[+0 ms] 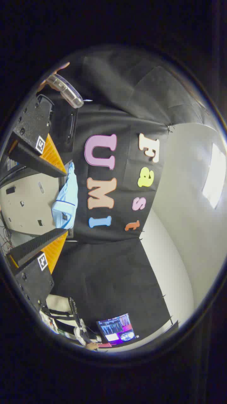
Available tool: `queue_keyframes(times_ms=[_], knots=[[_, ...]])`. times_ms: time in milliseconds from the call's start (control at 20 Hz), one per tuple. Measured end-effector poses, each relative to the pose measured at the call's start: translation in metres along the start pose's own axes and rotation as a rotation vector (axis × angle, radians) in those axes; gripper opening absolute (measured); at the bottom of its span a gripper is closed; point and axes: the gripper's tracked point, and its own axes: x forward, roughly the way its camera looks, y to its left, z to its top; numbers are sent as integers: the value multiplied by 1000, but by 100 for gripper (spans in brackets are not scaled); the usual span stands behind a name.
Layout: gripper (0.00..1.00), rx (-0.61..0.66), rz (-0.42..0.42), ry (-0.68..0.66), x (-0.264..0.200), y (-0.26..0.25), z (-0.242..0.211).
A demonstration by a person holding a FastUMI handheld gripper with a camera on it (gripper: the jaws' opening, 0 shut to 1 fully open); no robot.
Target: Put the clothes into the washing machine and then close the washing machine lid.
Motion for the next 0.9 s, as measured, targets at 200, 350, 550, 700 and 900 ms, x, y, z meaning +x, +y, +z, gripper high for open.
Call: queue_keyframes(times_ms=[200, 350, 550, 700, 900], knots=[[97, 2, -4, -11, -1, -2, 3], [97, 19, 17, -11, 0, 3, 3], [97, 26, 50, -9, 1, 11, 1], [97, 40, 64, -8, 2, 12, 2], [97, 39, 64, -7, 1, 10, 0]])
